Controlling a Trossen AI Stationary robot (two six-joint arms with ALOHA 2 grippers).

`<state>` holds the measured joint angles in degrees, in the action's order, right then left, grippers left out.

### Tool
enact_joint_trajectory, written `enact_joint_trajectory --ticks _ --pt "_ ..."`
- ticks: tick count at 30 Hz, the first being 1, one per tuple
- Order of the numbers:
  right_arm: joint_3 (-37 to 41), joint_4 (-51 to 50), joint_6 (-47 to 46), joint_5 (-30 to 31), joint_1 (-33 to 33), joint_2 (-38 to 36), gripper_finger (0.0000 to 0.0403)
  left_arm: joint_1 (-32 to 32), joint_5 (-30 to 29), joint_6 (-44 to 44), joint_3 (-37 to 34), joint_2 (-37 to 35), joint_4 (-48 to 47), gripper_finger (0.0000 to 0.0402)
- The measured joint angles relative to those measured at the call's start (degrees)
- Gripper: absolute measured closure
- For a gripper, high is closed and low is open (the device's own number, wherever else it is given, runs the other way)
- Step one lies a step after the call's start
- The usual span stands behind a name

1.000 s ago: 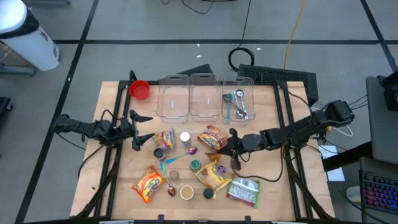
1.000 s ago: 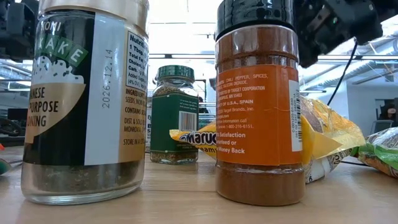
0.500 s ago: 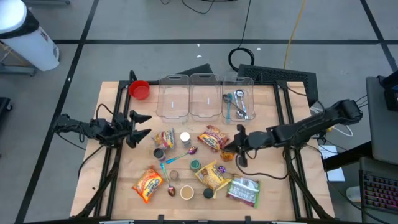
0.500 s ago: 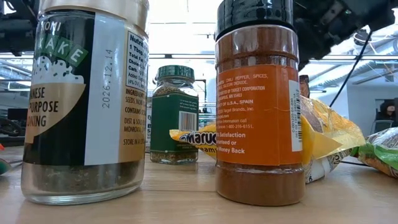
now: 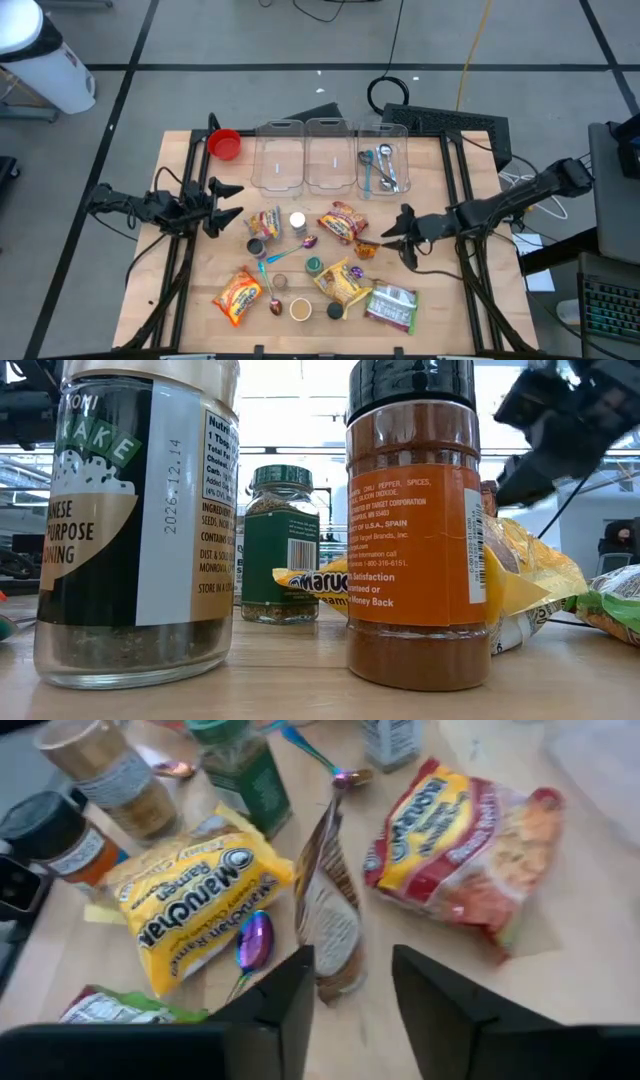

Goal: Pick & Place Food Item
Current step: Put the orange seasoning pack into the left transparent bin

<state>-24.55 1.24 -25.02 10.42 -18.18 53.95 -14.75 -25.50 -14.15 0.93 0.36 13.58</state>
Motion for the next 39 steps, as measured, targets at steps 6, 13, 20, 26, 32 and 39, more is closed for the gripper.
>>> enact_joint_trajectory --ticks 6,13,20,26,32,39 --pt "12.5 26.5 -1.6 0.1 -1.8 1.6 0.0209 0.0 0.0 0.0 0.0 0.0 0.0 0.0027" --pt "15.2 35.9 -1.5 2.9 -1.9 7.9 0.0197 0.0 -1.1 0.1 0.0 0.0 0.0 0.0027" --pt "13.7 42.0 -1.3 3.0 -1.9 15.3 0.0198 0.0 -1.1 0.3 0.0 0.0 0.0 0.0027" --pt "13.7 48.8 -1.3 3.0 -1.9 22.1 0.0203 0.0 -1.1 2.5 0.0 0.0 -0.1 0.0027" --pt "13.7 55.0 -0.9 2.9 -1.9 25.9 0.0232 0.0 -1.1 2.5 0.0 0.0 -0.1 0.0027" --pt "13.7 55.5 -0.7 3.1 -1.8 27.8 0.0305 0.0 -1.1 2.4 0.0 0.0 -0.1 0.0027"
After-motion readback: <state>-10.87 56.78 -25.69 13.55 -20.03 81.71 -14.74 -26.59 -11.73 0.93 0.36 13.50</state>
